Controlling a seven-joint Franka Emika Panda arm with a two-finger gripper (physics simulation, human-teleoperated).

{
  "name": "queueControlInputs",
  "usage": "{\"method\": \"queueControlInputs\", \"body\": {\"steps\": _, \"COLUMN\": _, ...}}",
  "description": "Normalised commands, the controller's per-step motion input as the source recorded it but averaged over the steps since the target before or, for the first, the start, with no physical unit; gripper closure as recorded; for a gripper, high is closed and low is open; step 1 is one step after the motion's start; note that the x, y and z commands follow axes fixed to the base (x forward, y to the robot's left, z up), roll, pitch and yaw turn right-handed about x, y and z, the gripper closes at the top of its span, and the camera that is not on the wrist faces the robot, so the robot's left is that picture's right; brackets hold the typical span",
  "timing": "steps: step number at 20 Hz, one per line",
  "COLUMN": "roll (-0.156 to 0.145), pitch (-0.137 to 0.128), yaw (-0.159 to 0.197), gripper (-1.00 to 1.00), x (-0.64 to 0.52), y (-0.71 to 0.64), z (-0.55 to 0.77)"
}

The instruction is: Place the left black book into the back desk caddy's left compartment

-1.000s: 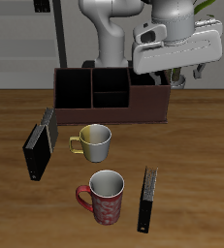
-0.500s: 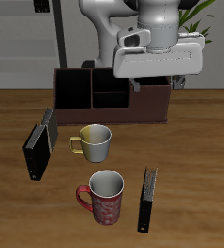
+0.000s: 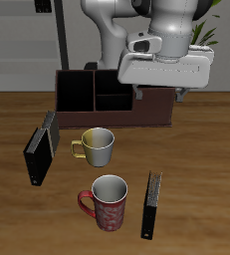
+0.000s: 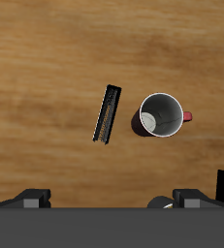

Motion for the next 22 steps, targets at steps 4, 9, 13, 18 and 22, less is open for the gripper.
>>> {"method": "queueControlInputs", "body": {"steps": 4, "roll": 0.014, "pitch": -0.014, "yaw": -0.024, "gripper": -1.0, "x": 0.1, "y": 0.12, "z": -0.04}}
{"method": "queueControlInputs", "body": {"steps": 9, "roll": 0.039, "pitch": -0.007, "yaw": -0.048, "gripper": -1.0, "x": 0.15, "y": 0.12, "z": -0.06}}
{"method": "queueControlInputs", "body": {"steps": 13, "roll": 0.081, "pitch": 0.007, "yaw": -0.023, "gripper": -1.0, "x": 0.17, "y": 0.08, "z": -0.04}}
{"method": "queueControlInputs", "body": {"steps": 18, "roll": 0.074, "pitch": -0.004, "yaw": 0.013, "gripper": -1.0, "x": 0.12, "y": -0.01, "z": -0.01}}
{"method": "queueControlInputs", "body": {"steps": 22, "roll": -0.011, "pitch": -0.005, "yaw": 0.016, "gripper": -1.0, "x": 0.08, "y": 0.01, "z": -0.03}}
